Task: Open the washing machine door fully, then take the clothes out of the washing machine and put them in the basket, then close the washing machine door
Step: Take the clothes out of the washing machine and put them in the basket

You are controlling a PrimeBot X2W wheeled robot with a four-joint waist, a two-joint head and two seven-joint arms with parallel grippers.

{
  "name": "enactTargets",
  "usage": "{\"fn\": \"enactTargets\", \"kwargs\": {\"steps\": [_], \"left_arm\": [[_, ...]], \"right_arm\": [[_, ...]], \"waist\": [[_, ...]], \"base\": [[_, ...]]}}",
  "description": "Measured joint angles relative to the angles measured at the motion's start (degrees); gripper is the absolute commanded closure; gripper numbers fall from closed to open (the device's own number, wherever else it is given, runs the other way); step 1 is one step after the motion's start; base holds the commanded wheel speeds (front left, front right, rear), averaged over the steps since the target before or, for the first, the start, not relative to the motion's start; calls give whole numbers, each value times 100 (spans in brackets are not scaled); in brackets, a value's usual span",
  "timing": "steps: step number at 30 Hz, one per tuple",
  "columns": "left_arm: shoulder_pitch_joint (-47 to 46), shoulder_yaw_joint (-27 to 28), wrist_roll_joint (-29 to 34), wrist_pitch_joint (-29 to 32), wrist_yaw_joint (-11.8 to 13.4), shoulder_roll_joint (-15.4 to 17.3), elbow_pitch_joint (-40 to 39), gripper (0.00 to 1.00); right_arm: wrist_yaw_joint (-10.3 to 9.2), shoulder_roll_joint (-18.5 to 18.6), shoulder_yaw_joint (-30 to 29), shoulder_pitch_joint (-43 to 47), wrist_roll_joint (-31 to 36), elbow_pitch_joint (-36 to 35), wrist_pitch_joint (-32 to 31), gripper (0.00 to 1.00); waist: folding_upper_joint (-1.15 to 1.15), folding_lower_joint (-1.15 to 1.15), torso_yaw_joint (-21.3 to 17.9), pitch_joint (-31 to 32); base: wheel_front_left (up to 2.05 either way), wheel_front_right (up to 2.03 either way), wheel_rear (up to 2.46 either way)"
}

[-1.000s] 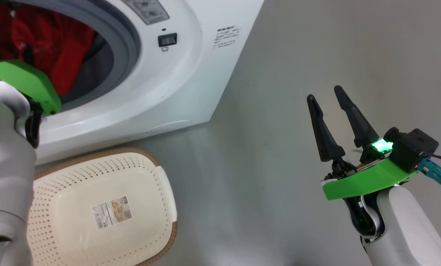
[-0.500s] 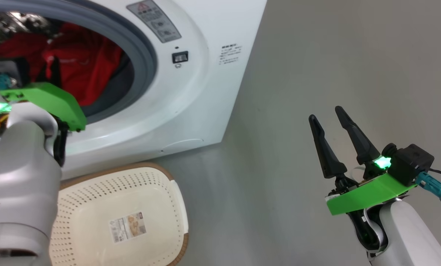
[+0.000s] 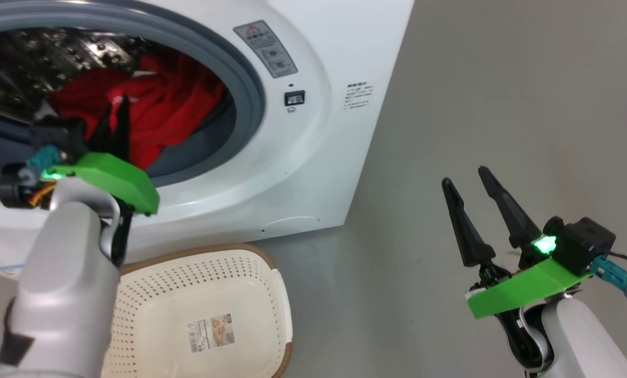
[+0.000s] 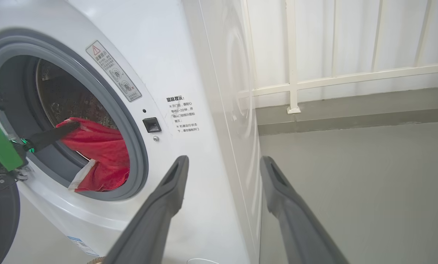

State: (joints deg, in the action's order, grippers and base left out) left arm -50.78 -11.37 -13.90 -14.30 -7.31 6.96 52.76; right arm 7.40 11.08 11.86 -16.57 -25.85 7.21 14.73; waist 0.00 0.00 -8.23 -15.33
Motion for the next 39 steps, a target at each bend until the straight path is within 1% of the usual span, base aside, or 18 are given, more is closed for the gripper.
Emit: {"fn": "enactTargets", "kwargs": {"steps": [5,9,11,13,14,19,21,22,26,29,33,35,39], "left_arm": [[777,-116,-27,0,-1,15,-1185,100],[1392,-151,-109,34,1,110,-2142,100],[1697,-154,-138,152,32,198,-2679,100],[2024,-147,-157,293,119,272,-3252,100],[2024,-147,-157,293,119,272,-3252,100],[2808,-126,-211,680,333,379,-4711,100],[3064,-102,-244,829,452,413,-5228,100],[3277,-91,-244,955,547,430,-5702,100],[3647,-68,-245,1202,711,489,-6445,100],[3874,-57,-345,1281,767,492,-6598,100],[4127,-60,-464,1298,815,434,-6481,100],[4218,-91,-549,1283,815,376,-6261,100],[4330,-196,-655,1194,797,289,-5569,100]], "right_arm": [[0,16,0,128,-1,25,0,0],[0,64,-7,143,-1,23,0,0],[0,82,-7,143,-1,24,0,0],[0,91,-1,144,-2,25,0,0],[0,91,-1,144,-2,25,0,0],[0,104,-1,159,-3,25,0,0],[0,109,-2,159,-3,23,0,0],[0,116,-7,159,-4,22,0,0],[0,134,-13,159,-4,8,0,0],[0,154,-27,158,-5,-3,0,0],[0,160,-29,157,-5,-5,0,0],[0,164,-30,156,-7,-8,0,0],[0,166,-29,154,-7,-10,0,0]], "waist": [[0,0,139,115],[0,0,247,166],[0,0,296,179],[0,0,339,189],[0,0,339,189],[0,0,431,197],[0,0,458,178],[0,0,482,153],[0,0,505,88],[0,0,515,36],[0,0,481,-2],[0,0,453,-18],[0,0,386,-54]], "base": [[0,0,0],[0,0,0],[0,0,0],[0,0,0],[0,0,0],[0,0,0],[0,0,0],[0,0,0],[0,0,0],[0,0,0],[0,0,0],[0,0,0],[0,0,0]]}}
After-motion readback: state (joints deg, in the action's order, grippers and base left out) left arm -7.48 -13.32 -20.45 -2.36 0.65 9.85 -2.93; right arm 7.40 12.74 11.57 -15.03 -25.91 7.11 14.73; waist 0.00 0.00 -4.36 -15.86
